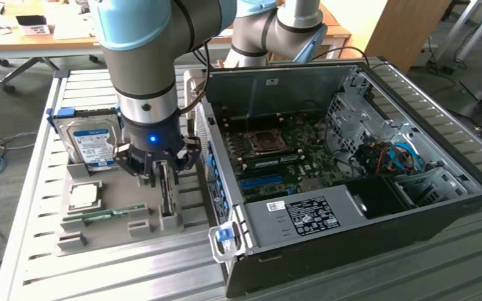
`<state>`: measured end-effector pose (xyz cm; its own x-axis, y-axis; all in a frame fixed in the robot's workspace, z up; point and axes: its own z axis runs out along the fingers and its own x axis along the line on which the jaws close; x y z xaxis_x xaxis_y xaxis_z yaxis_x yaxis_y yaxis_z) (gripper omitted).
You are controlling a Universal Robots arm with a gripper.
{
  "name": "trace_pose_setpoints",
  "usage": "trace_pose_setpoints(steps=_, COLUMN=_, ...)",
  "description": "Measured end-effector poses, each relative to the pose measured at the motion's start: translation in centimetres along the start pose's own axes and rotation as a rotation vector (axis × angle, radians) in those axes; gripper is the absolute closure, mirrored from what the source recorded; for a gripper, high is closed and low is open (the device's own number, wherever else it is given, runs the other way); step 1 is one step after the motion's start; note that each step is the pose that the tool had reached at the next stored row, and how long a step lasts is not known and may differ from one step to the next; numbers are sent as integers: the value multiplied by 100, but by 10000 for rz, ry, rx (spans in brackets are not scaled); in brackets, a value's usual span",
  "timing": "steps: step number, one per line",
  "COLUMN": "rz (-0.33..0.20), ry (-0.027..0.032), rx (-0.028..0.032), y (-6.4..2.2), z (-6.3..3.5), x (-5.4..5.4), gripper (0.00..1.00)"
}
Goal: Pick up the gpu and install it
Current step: 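Pick up the gpu and move the gpu toward the slot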
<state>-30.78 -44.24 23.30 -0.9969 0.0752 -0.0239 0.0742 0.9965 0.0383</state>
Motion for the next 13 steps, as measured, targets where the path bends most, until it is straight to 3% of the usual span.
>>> trace_pose_setpoints(steps=13, rz=0, ry=-1, rx=-2, y=31, z=41, x=-16, gripper=53)
